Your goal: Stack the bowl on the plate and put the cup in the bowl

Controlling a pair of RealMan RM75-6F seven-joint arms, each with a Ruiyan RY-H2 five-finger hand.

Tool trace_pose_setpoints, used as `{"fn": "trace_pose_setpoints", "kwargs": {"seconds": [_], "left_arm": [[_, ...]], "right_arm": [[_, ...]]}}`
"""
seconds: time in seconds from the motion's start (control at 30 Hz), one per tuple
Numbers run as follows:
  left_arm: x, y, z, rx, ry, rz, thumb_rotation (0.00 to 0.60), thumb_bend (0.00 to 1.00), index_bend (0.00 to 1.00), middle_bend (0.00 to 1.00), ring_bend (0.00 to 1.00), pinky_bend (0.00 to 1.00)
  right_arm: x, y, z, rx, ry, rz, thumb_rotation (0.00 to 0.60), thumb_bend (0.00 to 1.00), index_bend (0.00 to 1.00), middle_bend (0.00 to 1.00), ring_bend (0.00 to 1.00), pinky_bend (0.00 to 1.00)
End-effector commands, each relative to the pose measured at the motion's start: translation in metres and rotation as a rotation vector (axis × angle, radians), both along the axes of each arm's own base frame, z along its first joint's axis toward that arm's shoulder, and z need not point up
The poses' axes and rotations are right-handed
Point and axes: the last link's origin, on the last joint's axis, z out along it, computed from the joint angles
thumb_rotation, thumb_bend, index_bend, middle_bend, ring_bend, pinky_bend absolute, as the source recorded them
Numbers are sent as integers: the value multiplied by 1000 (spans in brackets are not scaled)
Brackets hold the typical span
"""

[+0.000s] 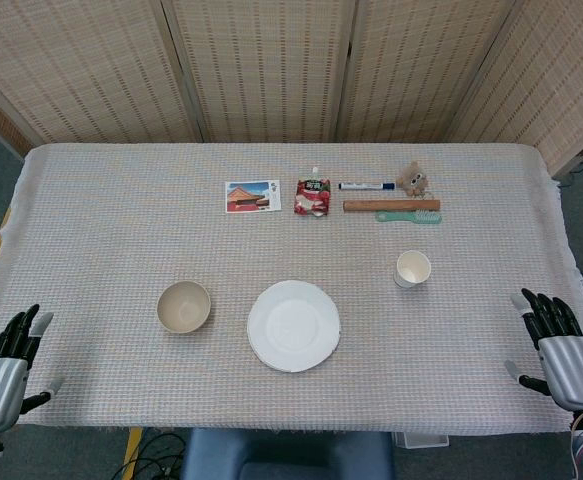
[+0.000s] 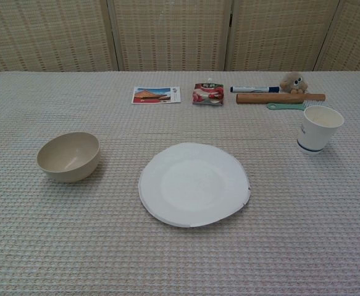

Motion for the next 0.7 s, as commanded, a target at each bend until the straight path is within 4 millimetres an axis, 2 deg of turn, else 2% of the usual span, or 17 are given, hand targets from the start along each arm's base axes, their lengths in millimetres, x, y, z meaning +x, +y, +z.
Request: {"fn": "trace_pose_setpoints", "kwargs": {"seconds": [0.03, 0.3, 0.43, 0.57, 0.7], "left_arm": [[0, -1, -1, -8, 1, 5, 600, 246, 0, 0, 0, 233], [6, 0, -1, -31, 4, -13, 600, 246, 0, 0, 0, 233], [17, 12, -6, -102, 6, -34, 600, 246, 9, 15, 0, 233], [31, 31, -21, -182, 2, -62, 600, 246, 142, 108, 0, 213], [41, 45, -37, -232, -3, -63, 600, 246, 235, 114, 0, 199]], "right_arm": [[1, -1, -1, 3, 1, 4, 600, 226, 0, 0, 0, 0], [0, -1, 0, 4, -5, -2, 600, 226, 0, 0, 0, 0], [0, -2, 0, 6, -8, -1, 600, 226, 0, 0, 0, 0], [3, -5, -3, 25, -6, 18, 600, 226, 0, 0, 0, 0], [2, -9, -1, 33, -19, 15, 600, 226, 0, 0, 0, 0]]}}
